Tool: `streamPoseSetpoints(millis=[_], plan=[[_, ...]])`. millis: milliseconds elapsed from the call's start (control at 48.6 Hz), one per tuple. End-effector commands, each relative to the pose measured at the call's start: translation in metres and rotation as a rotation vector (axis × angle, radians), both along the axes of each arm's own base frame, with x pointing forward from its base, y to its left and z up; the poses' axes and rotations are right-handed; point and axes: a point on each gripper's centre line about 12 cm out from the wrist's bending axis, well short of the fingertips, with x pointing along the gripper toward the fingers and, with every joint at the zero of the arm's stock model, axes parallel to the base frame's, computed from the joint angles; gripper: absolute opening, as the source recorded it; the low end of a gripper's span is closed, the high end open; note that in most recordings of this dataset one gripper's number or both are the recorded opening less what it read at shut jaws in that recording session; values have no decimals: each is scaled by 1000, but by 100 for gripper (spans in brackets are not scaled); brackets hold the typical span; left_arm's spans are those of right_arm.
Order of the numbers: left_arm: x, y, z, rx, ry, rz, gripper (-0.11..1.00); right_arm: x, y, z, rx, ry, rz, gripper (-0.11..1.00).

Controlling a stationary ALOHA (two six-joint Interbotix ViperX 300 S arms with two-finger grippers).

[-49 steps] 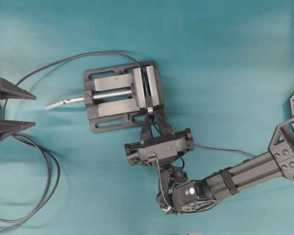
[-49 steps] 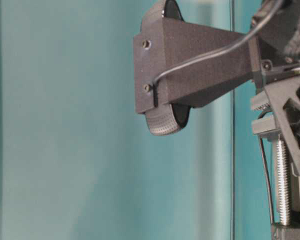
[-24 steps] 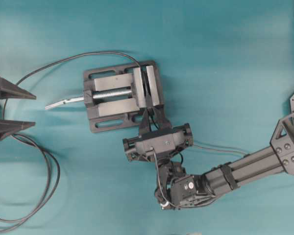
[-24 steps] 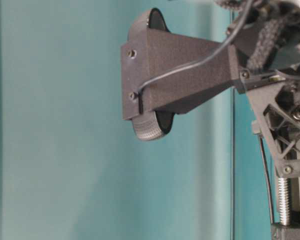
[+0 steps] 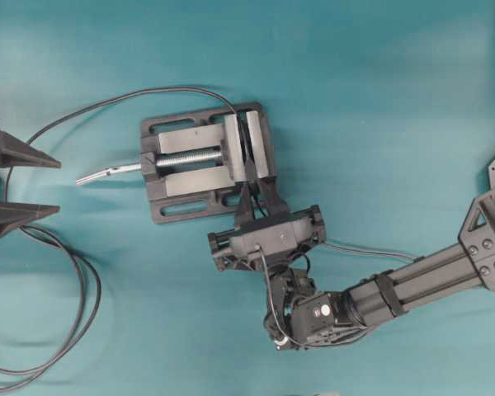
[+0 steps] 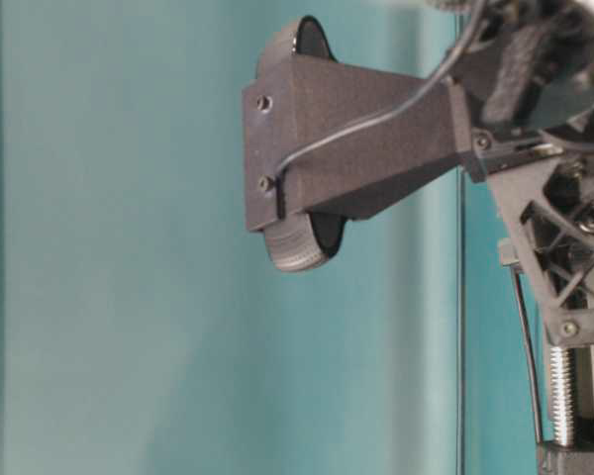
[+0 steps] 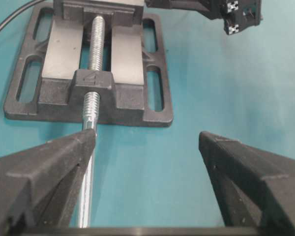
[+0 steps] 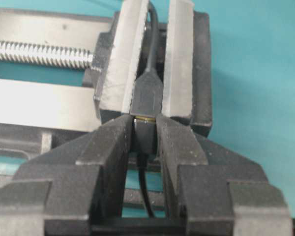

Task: Insert the USB cable into the fixed female connector.
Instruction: 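Push the USB plug forward into the female port with the right gripper, then open the right gripper to release the inserted USB plug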

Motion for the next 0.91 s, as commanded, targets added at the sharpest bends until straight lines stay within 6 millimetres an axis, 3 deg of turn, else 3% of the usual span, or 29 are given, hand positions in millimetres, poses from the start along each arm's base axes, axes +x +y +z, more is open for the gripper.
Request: streamPoseSetpoints(millis=[0, 412, 659, 885], plan=[[3, 0, 5, -7, -15, 4, 99, 7, -63, 16, -21, -32, -121, 21], [2, 0, 5, -6, -14, 3, 99, 5, -82, 14, -41, -22, -148, 21], [3, 0, 5, -7, -14, 4, 99, 7, -80, 13, -31, -22, -135, 21], [2, 0, 5, -7, -14, 4, 99, 8, -65, 12, -15, -27, -111, 21]])
